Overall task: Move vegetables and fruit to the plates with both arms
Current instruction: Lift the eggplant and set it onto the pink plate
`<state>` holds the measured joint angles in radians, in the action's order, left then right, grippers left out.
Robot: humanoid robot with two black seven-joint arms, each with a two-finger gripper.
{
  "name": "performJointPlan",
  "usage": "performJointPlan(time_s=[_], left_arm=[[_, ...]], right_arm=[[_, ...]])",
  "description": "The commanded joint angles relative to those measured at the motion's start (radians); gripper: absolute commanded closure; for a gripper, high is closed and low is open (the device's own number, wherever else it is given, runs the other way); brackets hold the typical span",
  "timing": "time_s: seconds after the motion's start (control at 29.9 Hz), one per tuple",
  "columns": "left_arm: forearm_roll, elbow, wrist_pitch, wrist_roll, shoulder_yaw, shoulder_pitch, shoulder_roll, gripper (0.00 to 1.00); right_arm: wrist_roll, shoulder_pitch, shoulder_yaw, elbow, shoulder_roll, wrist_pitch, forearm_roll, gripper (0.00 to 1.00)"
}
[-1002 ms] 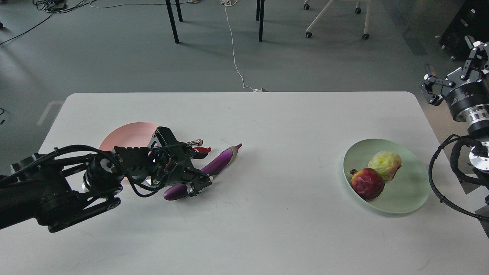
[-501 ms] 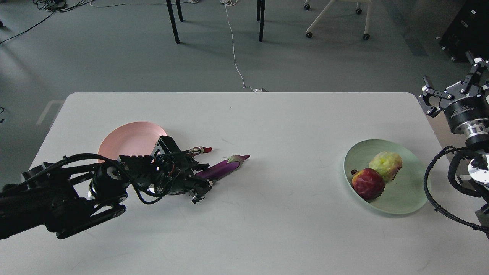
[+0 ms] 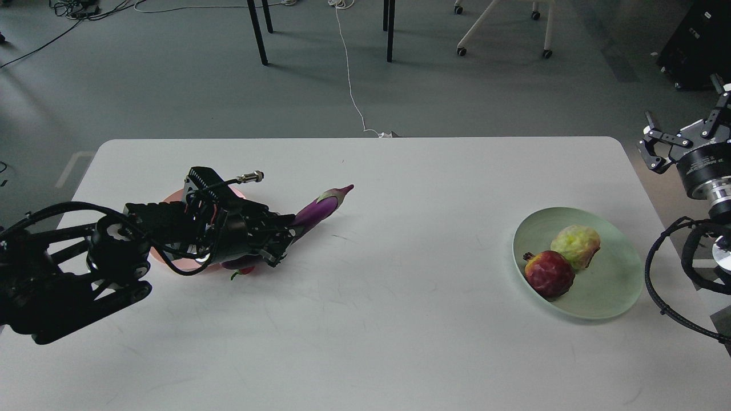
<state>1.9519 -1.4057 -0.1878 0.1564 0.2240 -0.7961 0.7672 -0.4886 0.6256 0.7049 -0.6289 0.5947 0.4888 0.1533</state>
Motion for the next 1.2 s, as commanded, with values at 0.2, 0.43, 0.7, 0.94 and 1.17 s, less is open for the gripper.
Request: performJointPlan(time_s=[0.2, 0.43, 0.7, 0.94, 1.17], left_arm=[[-0.182, 0.128, 0.013, -0.003, 0.023, 0.021, 0.119, 0.79], [-0.179, 0.201, 0.016, -0.061, 0.024, 0.06, 0.067, 0.63], [-0.169, 0.212, 0.011, -0.121, 0.018, 0.054, 0.046, 0.23], [-0.166, 0.18, -0.002, -0.12, 0.014, -0.084, -0.017, 0.23], [-0.036, 0.175, -0.007, -0.12, 0.002, -0.1, -0.209, 0.38]], right_arm=[[0.0, 0.006, -0.001, 0.0, 0.0, 0.0, 0.0, 0.01], [0.0, 0.006, -0.001, -0.002, -0.006, 0.0, 0.0, 0.01], [0.0, 0.006, -0.001, -0.002, -0.001, 0.0, 0.0, 0.01], [0.0, 0.005, -0.001, 0.0, 0.005, 0.0, 0.0, 0.01], [0.0, 0.006, -0.001, 0.005, 0.005, 0.0, 0.0, 0.01]])
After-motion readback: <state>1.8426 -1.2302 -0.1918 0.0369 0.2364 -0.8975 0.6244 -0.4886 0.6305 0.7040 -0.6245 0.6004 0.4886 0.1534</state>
